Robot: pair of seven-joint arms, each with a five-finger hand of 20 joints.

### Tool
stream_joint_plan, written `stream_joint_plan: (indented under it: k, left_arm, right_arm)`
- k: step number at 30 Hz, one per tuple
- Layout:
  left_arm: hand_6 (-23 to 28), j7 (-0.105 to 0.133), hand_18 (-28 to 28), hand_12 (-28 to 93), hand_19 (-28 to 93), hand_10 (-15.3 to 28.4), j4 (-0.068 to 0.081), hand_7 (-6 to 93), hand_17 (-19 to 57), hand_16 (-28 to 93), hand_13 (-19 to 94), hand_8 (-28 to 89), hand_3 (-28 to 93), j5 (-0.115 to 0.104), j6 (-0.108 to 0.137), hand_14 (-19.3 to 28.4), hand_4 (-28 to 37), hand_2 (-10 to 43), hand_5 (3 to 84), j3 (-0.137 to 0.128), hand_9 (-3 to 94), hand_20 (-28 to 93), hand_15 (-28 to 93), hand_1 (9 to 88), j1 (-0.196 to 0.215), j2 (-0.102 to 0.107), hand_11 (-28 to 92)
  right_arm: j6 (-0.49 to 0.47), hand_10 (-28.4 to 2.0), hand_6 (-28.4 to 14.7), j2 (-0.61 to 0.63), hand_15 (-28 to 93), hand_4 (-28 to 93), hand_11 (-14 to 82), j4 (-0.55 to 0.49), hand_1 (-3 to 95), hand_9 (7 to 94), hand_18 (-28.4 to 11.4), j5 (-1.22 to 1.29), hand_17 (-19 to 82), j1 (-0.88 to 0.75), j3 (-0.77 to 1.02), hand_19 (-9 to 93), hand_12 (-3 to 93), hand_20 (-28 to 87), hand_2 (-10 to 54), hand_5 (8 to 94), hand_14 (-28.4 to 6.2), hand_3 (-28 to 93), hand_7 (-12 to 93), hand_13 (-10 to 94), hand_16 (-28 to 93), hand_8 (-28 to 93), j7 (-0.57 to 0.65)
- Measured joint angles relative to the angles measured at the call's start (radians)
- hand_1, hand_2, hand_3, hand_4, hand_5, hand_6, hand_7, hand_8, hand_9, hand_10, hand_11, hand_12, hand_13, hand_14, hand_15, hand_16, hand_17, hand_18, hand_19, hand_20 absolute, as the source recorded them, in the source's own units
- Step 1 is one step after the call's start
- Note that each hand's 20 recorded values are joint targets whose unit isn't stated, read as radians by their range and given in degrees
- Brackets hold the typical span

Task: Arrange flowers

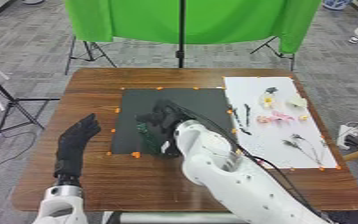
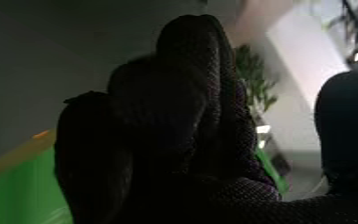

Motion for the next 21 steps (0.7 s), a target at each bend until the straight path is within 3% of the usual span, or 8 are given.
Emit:
stream_joint_plan:
  k: [3,21]
  left_arm:
    - [5.0,-0.005,12.5,12,12,12.6,-0.001,10.3,4.3,-1,30,-6,68,0.001,-0.004,16.3,-28.3,4.1,43.0,-0.002,38.7,19,29,18.3,0.004,-0.001,19]
    - [5.0,-0.010,12.6,12,12,12.5,-0.002,10.3,4.1,-1,30,-6,68,0.004,-0.013,16.3,-28.3,4.1,42.8,-0.001,38.3,19,30,18.0,0.003,-0.003,19]
  right_arm:
    - [-0.016,-17.2,-8.1,0.033,55,-15,43.1,-0.016,16.7,82.9,-3.2,0.054,77,-0.010,0.004,90,31.1,33,9.1,74.9,-5.5,55,15,94,31,-6,0.011]
    - [-0.085,-17.6,-8.1,0.025,56,-14,42.8,-0.048,15.3,83.6,-3.3,0.224,77,-0.044,-0.010,92,31.5,30,10.3,76.0,-5.8,54,13,94,31,-6,0.040]
